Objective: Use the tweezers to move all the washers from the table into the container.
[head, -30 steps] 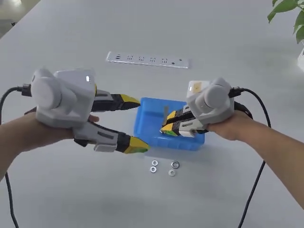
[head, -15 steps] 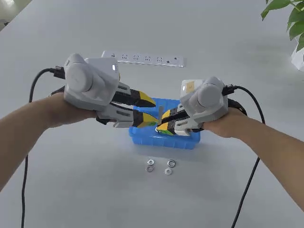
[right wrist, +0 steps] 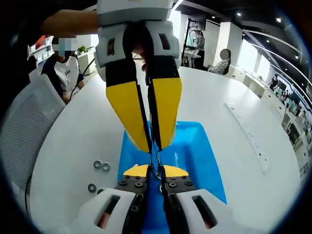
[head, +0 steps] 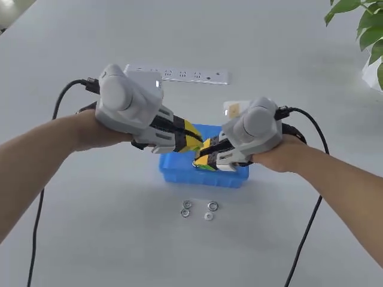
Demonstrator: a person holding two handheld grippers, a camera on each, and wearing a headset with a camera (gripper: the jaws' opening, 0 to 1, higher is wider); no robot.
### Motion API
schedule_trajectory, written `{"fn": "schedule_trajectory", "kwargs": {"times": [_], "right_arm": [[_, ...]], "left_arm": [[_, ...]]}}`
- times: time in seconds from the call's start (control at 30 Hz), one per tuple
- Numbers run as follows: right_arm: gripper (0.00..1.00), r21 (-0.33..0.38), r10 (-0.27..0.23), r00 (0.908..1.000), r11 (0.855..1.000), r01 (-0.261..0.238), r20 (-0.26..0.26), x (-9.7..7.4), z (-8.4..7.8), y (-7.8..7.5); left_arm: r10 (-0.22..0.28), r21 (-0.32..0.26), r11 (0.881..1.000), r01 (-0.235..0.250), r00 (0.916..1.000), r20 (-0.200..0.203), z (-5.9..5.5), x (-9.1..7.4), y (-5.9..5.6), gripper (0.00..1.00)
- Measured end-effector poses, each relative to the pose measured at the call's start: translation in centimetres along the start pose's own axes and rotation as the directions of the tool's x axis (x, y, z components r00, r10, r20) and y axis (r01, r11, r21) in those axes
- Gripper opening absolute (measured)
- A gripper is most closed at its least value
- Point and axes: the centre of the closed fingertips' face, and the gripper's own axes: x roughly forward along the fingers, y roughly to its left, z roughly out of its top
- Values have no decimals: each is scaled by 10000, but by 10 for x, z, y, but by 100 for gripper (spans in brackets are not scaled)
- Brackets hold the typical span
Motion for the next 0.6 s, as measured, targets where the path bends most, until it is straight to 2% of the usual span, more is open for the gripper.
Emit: {"fn": "schedule_trajectory", "kwargs": {"times": [0.37, 0.6], "right_arm": [[14, 59, -103, 9999, 9999, 103, -51, -2, -1, -1], [21, 555, -244, 9996, 9982, 235, 147, -12, 4, -7]], "left_arm": [[-271, 51, 9996, 271, 9995, 130, 3, 4, -2, 6], [-259, -99, 9996, 260, 9996, 114, 2, 2, 0, 6]]}}
